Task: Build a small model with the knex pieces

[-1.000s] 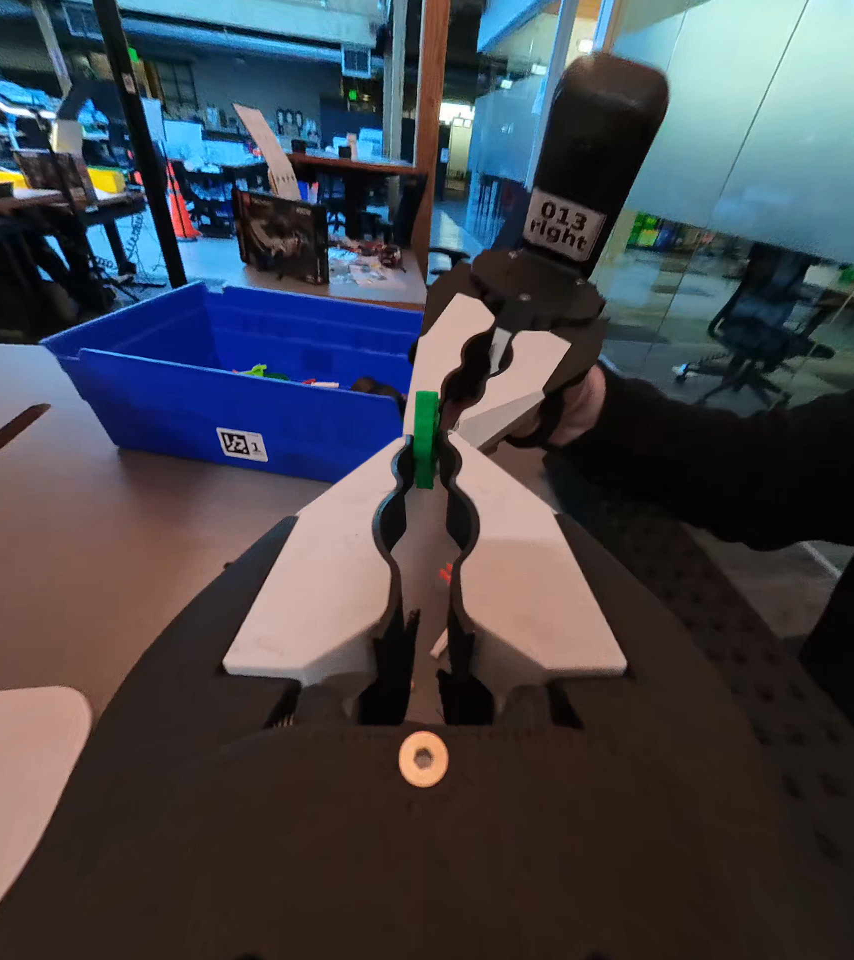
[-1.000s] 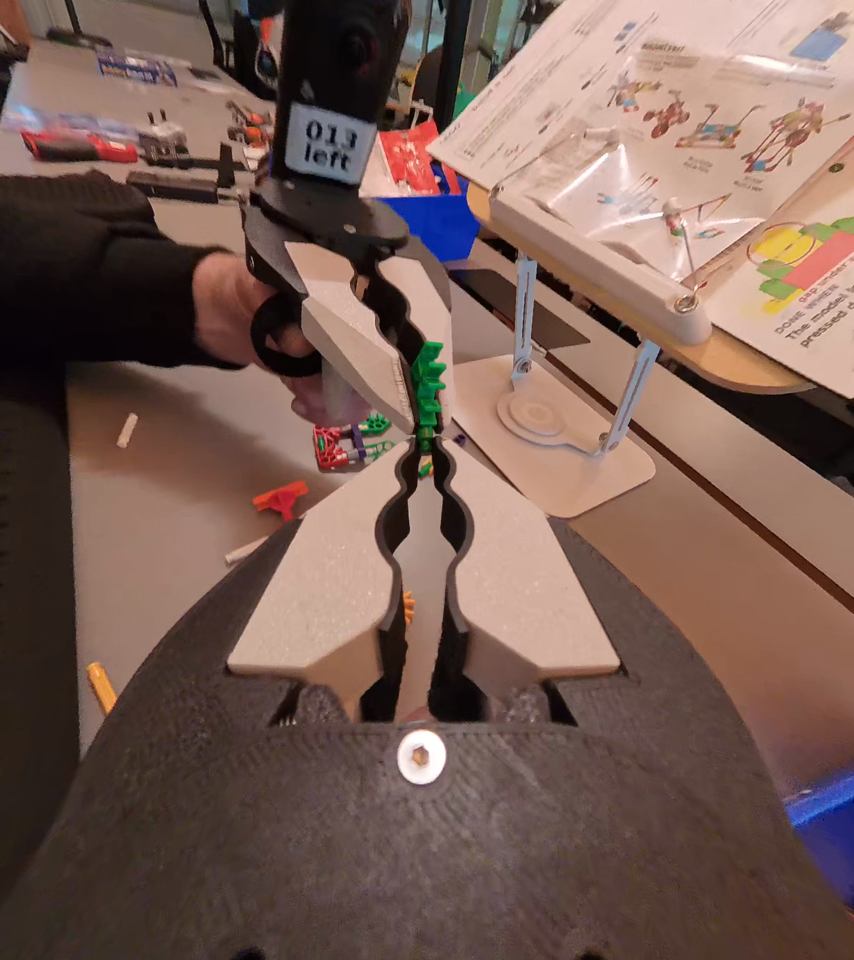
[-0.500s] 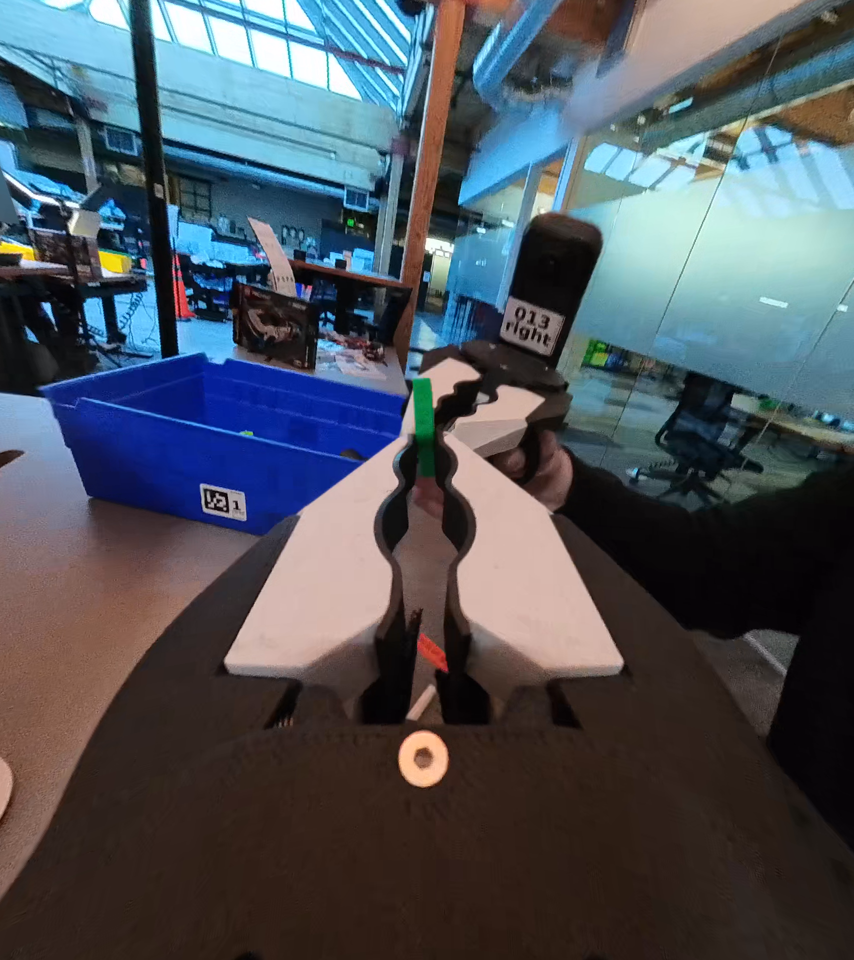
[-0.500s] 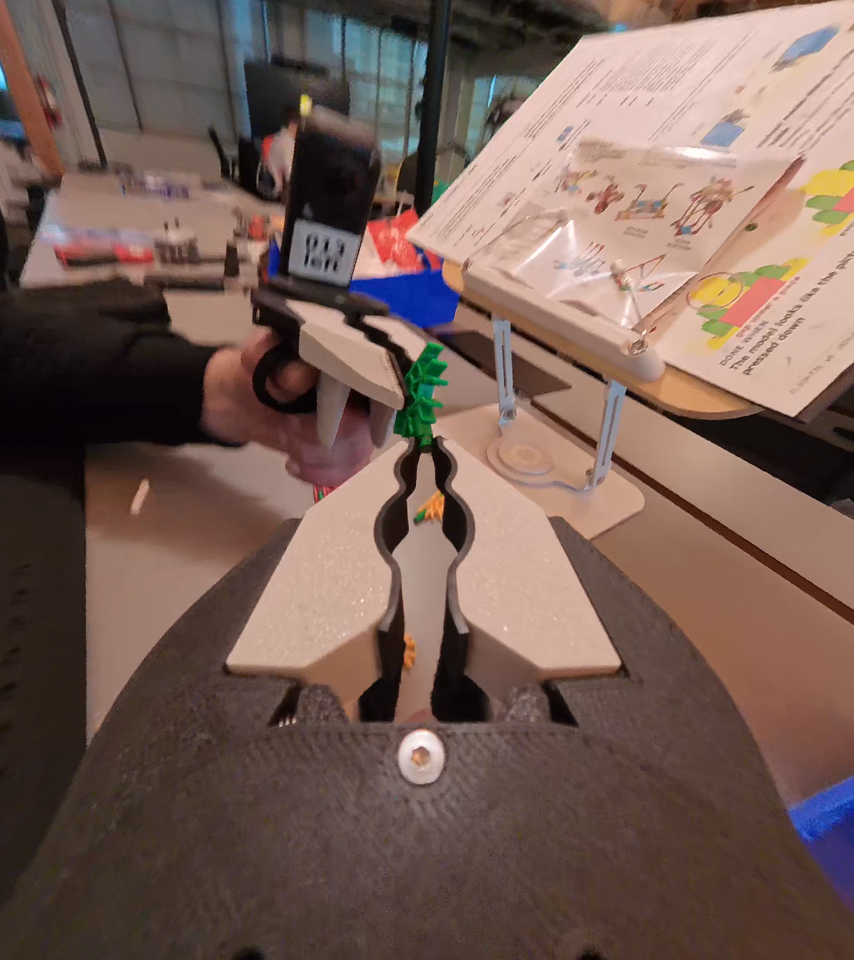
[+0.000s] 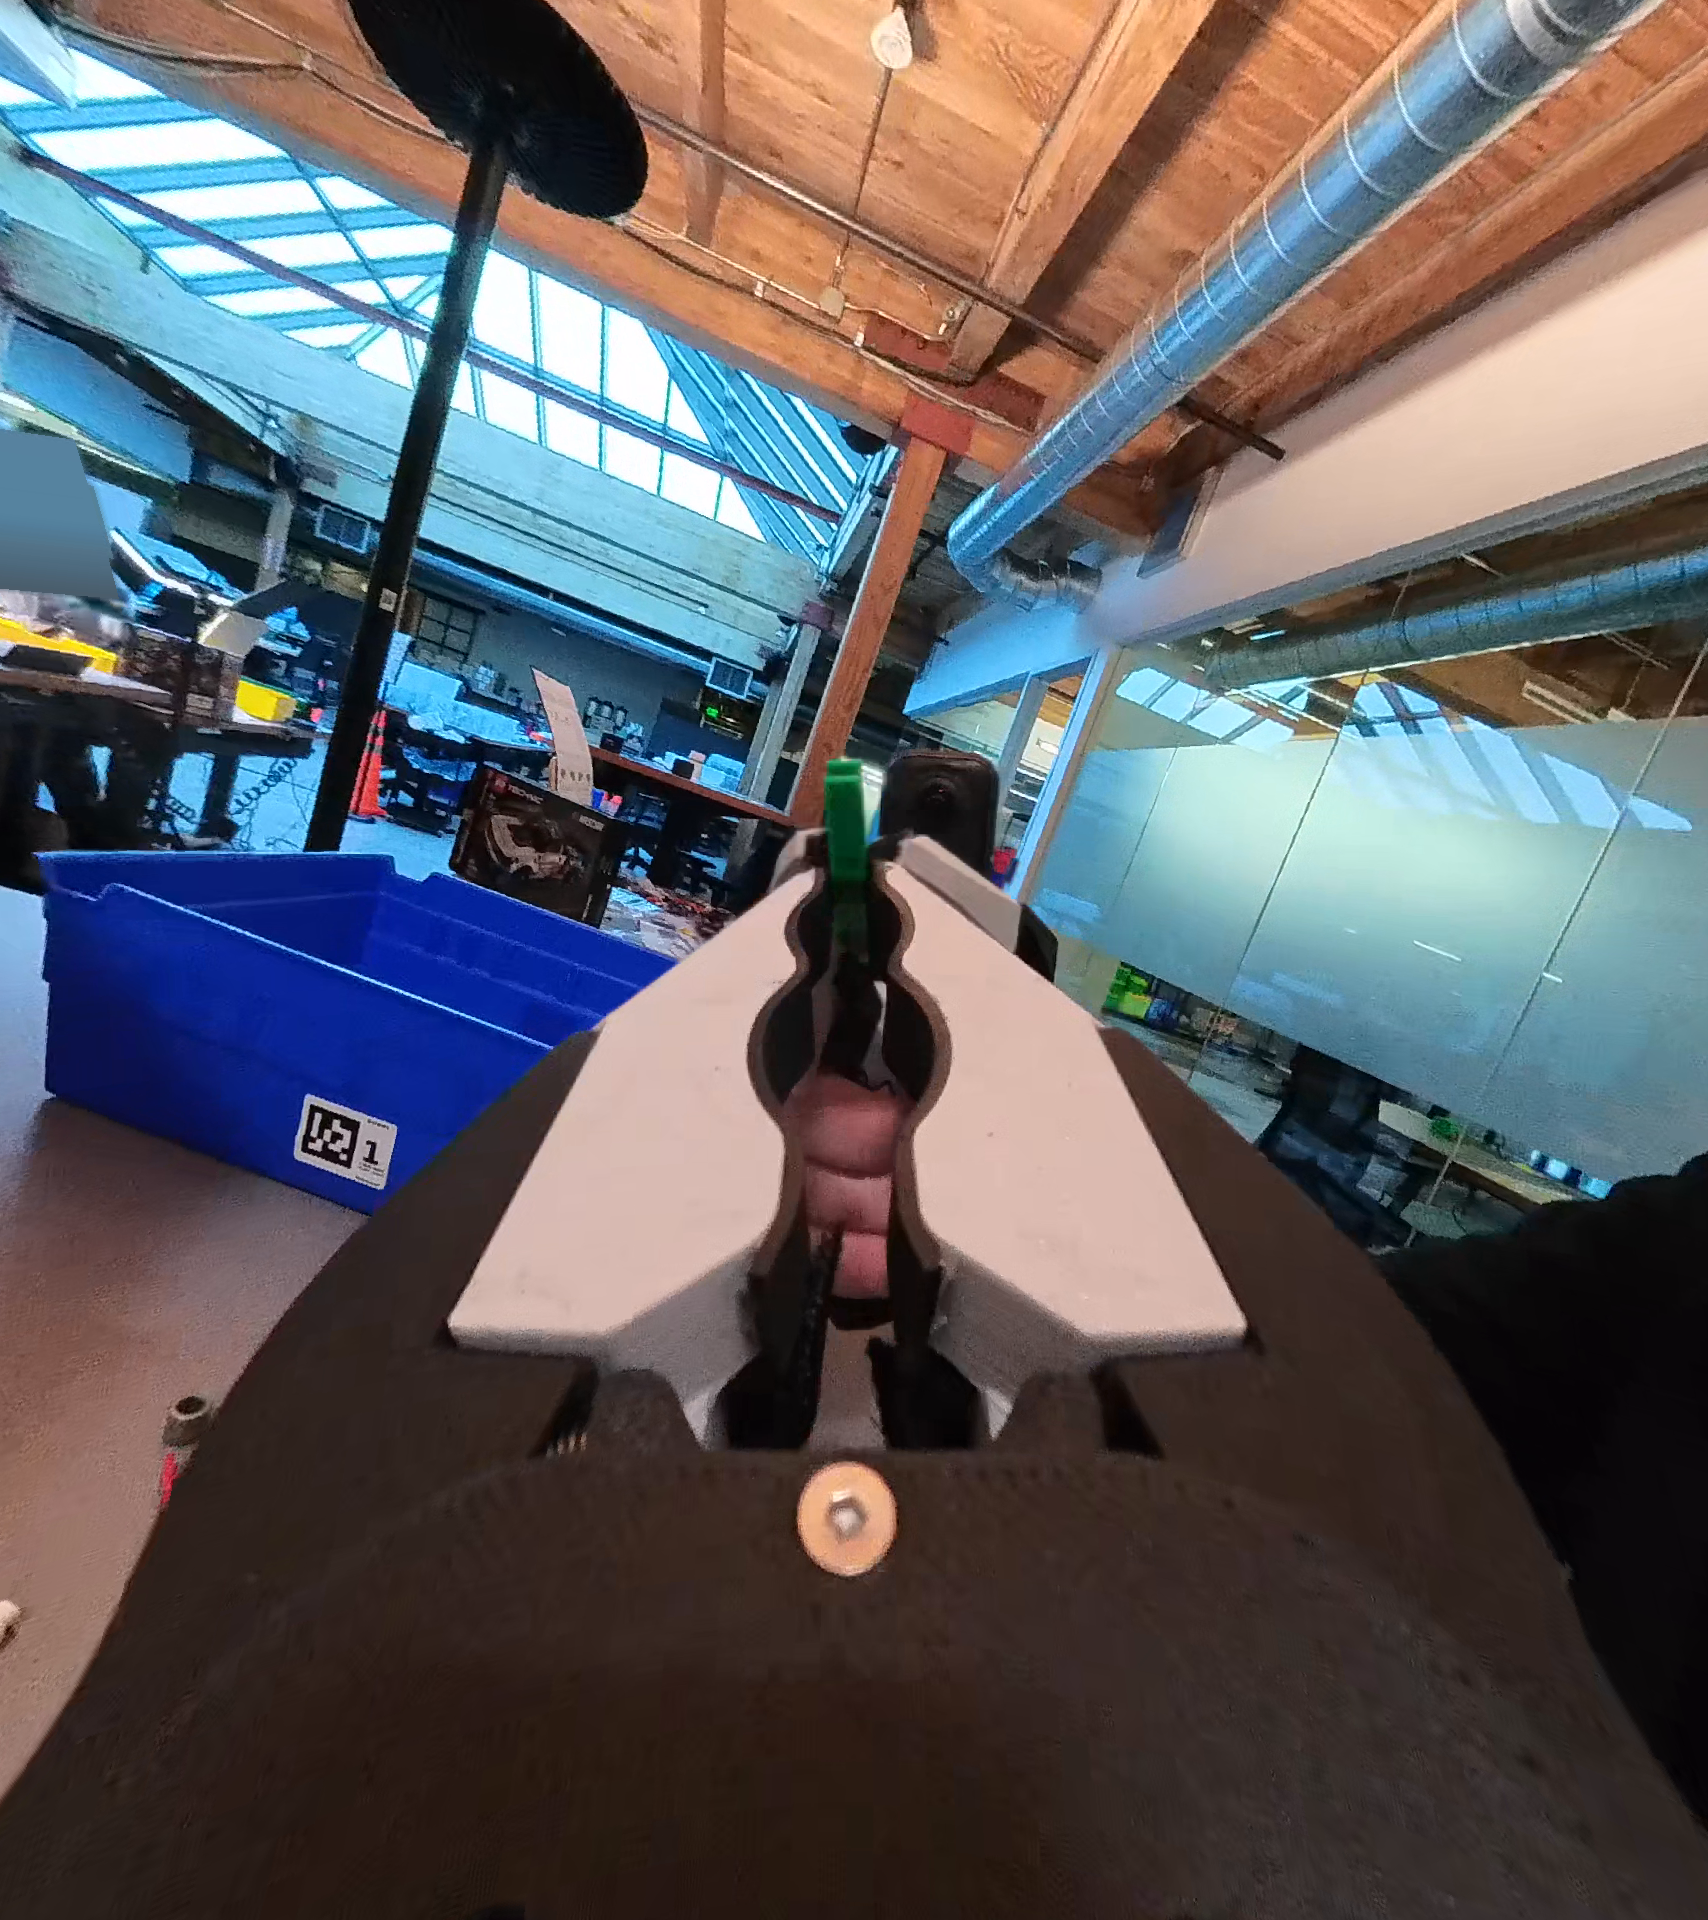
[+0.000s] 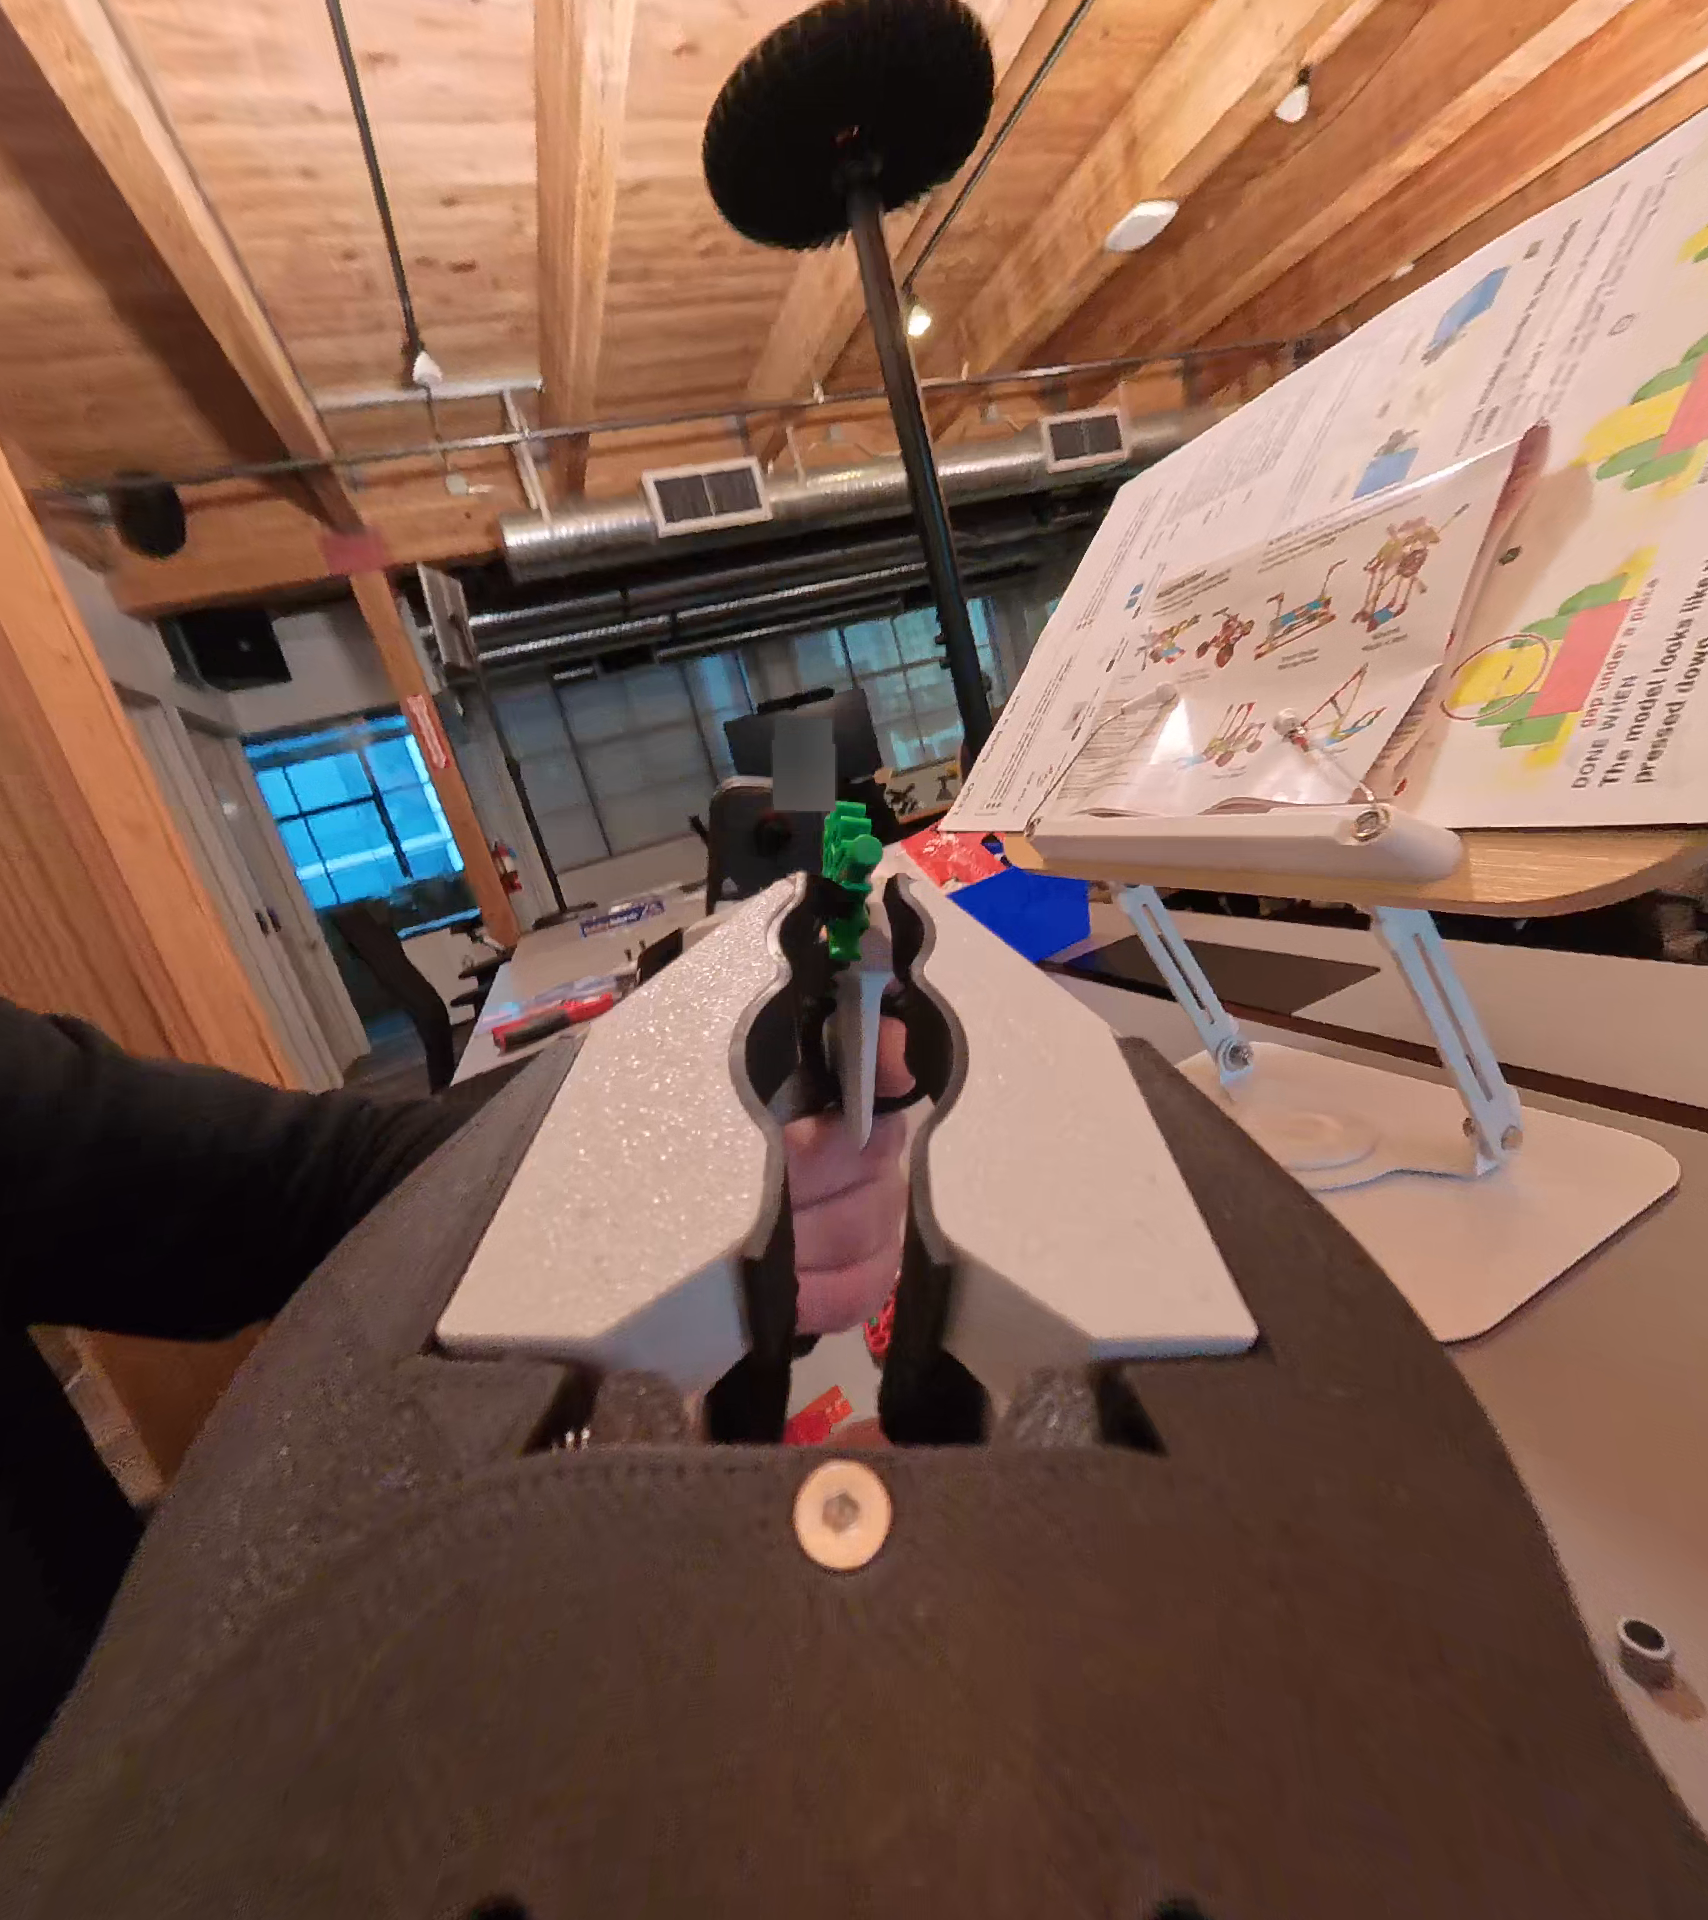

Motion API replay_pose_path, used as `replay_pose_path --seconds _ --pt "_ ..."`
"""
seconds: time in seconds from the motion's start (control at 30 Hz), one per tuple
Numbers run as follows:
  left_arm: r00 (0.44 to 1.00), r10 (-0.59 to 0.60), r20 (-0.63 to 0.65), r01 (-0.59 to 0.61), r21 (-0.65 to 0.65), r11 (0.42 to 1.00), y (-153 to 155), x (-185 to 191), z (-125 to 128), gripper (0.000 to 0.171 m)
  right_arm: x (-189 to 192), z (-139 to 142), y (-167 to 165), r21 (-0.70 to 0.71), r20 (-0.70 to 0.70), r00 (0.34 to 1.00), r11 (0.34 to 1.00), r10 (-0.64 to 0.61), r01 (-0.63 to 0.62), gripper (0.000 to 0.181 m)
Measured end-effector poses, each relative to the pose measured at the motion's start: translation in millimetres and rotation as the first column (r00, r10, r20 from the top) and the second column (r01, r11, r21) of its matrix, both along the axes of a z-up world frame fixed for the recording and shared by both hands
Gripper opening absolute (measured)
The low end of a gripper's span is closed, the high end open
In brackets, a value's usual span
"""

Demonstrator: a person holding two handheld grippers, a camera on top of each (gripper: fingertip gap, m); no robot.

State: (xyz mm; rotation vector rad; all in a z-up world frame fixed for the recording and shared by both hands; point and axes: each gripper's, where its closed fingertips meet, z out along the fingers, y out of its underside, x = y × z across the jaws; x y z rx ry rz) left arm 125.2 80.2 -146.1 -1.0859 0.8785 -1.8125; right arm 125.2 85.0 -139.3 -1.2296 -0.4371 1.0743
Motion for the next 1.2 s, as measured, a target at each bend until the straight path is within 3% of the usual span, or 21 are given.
replay_pose_path --seconds 0.3,0.5,0.63,0.7,1.0,1.2 --pt "1.0 0.002 -0.015 -0.003 -0.015 1.0 -3 7 -5 0.004 4 1 1 0.025 0.019 0.998 0.998 -0.054 0.054 0.001" --pt "1.0 0.012 -0.027 -0.012 -0.02 1.0 -2 9 -7 0.004 7 -3 6 -0.028 -0.034 0.999 0.999 -0.017 0.016 0.019" --pt "0.999 0.008 -0.044 -0.009 -0.016 1.0 -5 12 -10 0.004 5 0 5 -0.015 -0.047 0.999 1.0 -0.003 0.002 0.018" --pt "0.999 0.011 -0.052 -0.012 -0.024 1.0 -4 13 -13 0.004 4 -1 5 -0.013 -0.025 1.0 1.0 -0.007 0.007 0.008" --pt "0.994 0.012 -0.112 -0.015 -0.021 1.0 -1 18 -21 0.004 7 -9 11 0.067 0.161 0.97 0.983 -0.182 0.173 0.004" --pt "0.986 0.041 -0.16 -0.052 -0.066 0.996 1 23 -22 0.004 12 -10 15 0.224 0.32 0.863 0.916 -0.391 0.332 0.005"
